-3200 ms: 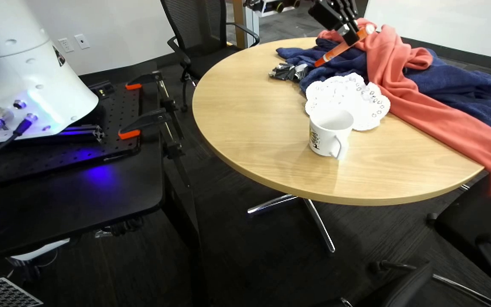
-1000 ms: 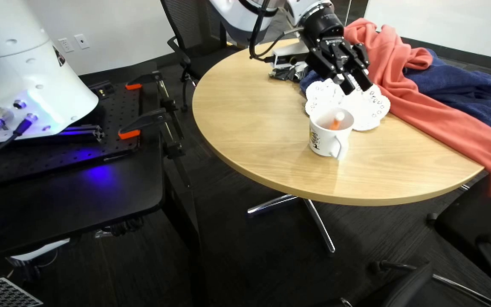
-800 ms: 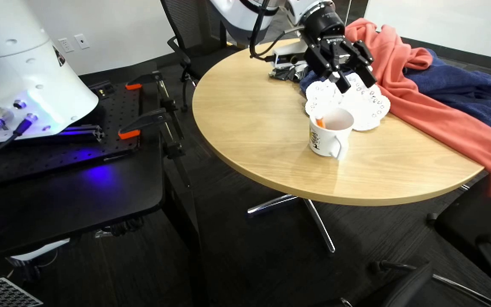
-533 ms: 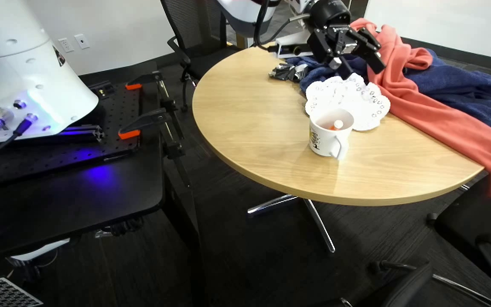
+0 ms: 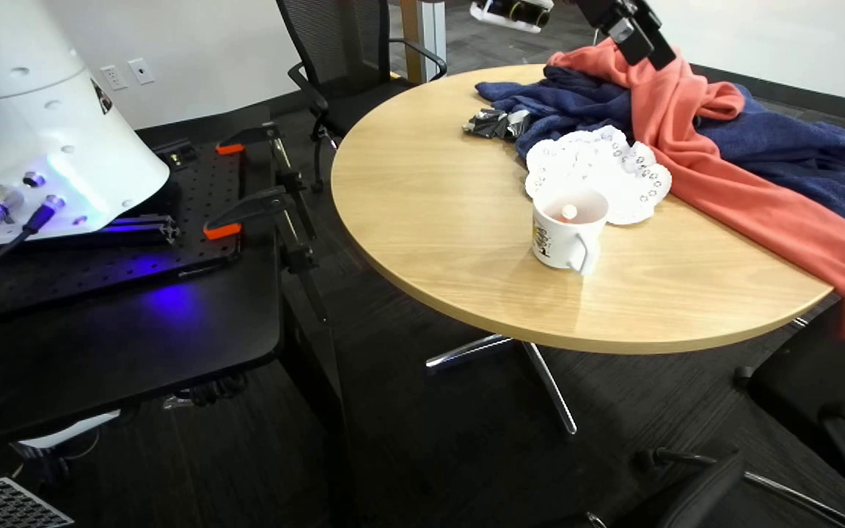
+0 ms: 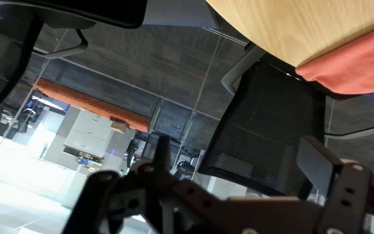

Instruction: Move the white mug to the right, place the marker inside the mug

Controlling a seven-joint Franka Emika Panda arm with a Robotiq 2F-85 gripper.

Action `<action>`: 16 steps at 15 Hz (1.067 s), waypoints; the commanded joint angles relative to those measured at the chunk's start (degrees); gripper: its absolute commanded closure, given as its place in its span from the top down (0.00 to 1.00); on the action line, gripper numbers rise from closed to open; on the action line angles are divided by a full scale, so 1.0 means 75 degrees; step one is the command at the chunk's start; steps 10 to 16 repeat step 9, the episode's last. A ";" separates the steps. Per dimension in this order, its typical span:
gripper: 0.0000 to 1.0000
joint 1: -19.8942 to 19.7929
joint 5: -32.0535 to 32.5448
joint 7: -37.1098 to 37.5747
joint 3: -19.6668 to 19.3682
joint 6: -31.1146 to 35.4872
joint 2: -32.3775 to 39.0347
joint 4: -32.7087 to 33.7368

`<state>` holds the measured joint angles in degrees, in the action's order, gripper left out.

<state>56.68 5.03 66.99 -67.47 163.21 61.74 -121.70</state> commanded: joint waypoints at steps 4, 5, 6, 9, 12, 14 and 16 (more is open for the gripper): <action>1.00 0.0003 0.0031 -0.2255 -0.0011 0.0037 -0.1428 -0.0532; 1.00 0.0006 0.0004 -0.2448 -0.0012 0.0022 -0.1509 -0.0568; 1.00 0.0013 -0.0031 -0.2586 -0.0014 -0.0015 -0.1562 -0.0597; 1.00 -0.0006 -0.0199 -0.2371 0.0000 0.0011 -0.1104 -0.0411; 1.00 -0.0006 -0.0199 -0.2371 0.0000 0.0011 -0.1104 -0.0411; 1.00 -0.0006 -0.0199 -0.2371 0.0000 0.0011 -0.1104 -0.0411; 1.00 -0.0006 -0.0199 -0.2371 0.0000 0.0011 -0.1104 -0.0411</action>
